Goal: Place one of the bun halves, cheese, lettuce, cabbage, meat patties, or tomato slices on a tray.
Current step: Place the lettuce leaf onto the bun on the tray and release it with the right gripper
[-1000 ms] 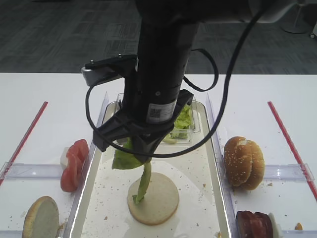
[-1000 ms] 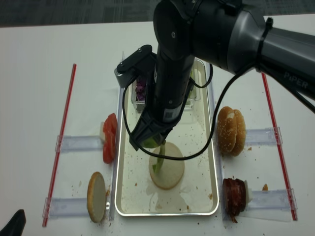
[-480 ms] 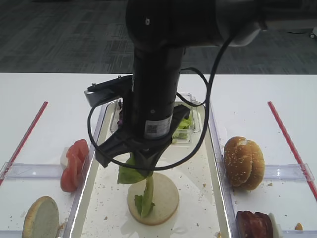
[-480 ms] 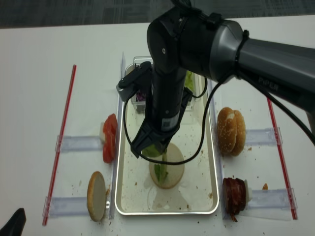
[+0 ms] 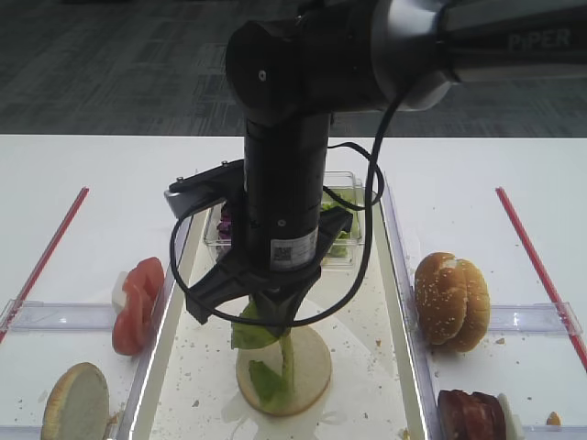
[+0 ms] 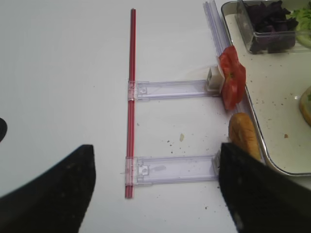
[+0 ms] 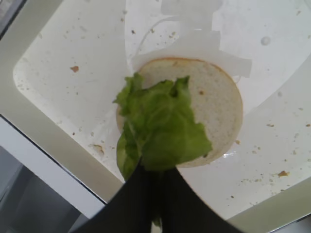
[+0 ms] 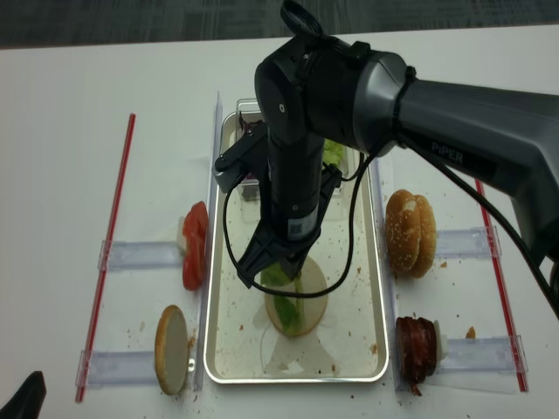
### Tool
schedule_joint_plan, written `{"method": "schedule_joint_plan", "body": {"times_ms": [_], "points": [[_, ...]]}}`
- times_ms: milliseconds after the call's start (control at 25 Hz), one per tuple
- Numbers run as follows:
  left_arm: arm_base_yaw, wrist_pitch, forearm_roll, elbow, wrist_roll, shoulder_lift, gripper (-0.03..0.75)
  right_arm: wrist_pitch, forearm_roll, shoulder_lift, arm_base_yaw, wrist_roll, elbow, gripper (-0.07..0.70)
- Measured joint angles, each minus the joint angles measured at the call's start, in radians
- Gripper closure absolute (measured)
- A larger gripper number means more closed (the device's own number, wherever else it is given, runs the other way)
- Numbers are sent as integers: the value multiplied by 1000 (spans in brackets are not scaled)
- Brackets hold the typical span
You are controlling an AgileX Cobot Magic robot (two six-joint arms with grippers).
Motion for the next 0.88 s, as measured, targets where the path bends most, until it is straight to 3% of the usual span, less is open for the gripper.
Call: {"method": "schedule_joint_plan", "body": {"times_ms": [880], "points": [[0,0,0,0,0,0,225,-2,0,0,0,4,5,575]]}}
